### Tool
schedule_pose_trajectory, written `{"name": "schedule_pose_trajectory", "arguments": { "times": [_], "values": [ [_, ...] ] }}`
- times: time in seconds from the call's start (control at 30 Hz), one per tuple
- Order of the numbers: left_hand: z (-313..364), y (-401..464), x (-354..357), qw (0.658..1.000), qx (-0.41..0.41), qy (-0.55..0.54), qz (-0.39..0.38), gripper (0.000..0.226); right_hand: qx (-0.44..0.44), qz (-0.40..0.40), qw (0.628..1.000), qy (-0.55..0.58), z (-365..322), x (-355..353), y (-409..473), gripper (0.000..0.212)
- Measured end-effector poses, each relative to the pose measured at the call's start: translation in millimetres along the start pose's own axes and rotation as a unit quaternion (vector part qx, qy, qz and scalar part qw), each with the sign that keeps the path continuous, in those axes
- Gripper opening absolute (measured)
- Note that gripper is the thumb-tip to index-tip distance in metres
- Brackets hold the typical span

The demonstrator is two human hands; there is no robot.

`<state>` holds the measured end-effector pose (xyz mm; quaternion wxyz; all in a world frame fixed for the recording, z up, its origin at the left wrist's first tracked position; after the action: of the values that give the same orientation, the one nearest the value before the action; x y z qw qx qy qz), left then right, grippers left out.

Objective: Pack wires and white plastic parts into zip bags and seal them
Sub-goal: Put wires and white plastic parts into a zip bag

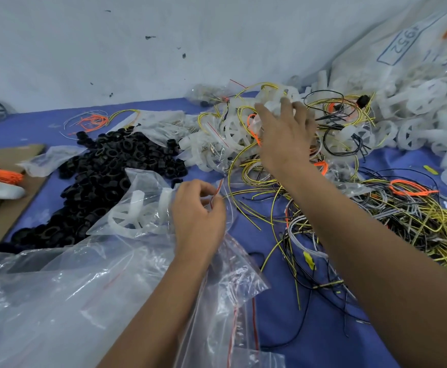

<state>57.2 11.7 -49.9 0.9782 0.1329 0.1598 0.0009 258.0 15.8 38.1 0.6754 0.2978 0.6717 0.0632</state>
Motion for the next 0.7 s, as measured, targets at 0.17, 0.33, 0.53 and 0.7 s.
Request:
{"name": "schedule_pose_trajectory", "arguments": {
  "times": [0.17,0.33,0.53,0.7],
  "values": [
    [14,-6,3,0.991,0.091,0.1,-0.013,0.012,-0.001,0.004,1.0,0.016,9,5,2,0.052],
    [18,-14,15,0.978,0.121,0.146,-0.089,0.01,-0.003,0.066,0.995,0.076,14,-7,3,0.035],
    [16,-12,12,0.985,0.09,0.116,-0.089,0.011,0.05,0.069,0.968,0.235,19,-9,-3,0.024],
    [12,-10,10,0.991,0.053,0.074,-0.099,0.013,0.054,0.091,0.962,0.253,18,-17,-2,0.018]
  ]
}}
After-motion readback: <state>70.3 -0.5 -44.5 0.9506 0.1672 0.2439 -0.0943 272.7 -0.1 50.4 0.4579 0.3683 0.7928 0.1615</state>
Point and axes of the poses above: each hand's wrist, its own y-axis towards the middle knuckle, its own x-axis out of the palm, z = x × y, the point moved 5 cm from there along y, towards the middle knuckle, and after that the axes turned 9 degrees about -x, right-handed, at the moved point
